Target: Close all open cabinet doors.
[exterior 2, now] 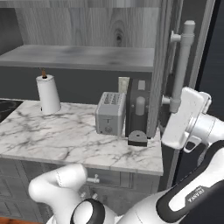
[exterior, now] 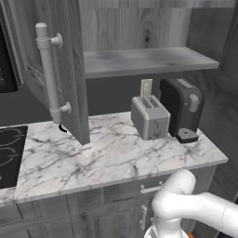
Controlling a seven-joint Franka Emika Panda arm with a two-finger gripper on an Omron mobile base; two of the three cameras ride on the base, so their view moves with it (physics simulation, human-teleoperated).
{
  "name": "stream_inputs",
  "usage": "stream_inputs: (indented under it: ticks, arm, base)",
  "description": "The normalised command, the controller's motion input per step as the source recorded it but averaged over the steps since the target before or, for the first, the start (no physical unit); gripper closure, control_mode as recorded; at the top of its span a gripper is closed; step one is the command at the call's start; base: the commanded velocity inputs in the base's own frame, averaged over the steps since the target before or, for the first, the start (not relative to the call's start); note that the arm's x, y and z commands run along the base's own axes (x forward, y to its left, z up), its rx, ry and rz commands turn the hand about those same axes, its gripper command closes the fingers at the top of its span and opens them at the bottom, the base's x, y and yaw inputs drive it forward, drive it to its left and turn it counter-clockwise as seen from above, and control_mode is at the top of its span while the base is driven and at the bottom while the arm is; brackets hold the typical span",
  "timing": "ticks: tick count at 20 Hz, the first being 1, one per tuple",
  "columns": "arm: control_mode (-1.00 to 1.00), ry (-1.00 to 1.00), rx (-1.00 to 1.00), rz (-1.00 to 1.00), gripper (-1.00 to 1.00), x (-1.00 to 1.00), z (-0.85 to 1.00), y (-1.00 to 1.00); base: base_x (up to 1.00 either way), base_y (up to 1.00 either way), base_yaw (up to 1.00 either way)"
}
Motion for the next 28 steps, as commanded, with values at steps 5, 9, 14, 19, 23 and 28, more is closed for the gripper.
stream_inputs:
  ticks: [5,9,14,19,23,28]
  arm:
    - [-1.0,0.13,-0.04,-0.02,-1.0,0.15,0.27,0.92]
    - [-1.0,0.2,-0.06,-0.08,-1.0,0.28,0.23,0.95]
    - [-1.0,0.2,-0.08,-0.14,-1.0,0.32,0.14,0.97]
    - [-1.0,0.2,-0.11,-0.21,-1.0,0.4,0.04,0.95]
    - [-1.0,0.24,-0.07,-0.26,-1.0,0.55,0.18,0.78]
    - [-1.0,0.26,-0.06,-0.28,-1.0,0.59,0.12,0.68]
  base:
    - [0.0,0.0,0.0]
    - [0.0,0.0,0.0]
    - [0.0,0.0,0.0]
    - [0.0,0.0,0.0]
    - [0.0,0.0,0.0]
    - [0.0,0.0,0.0]
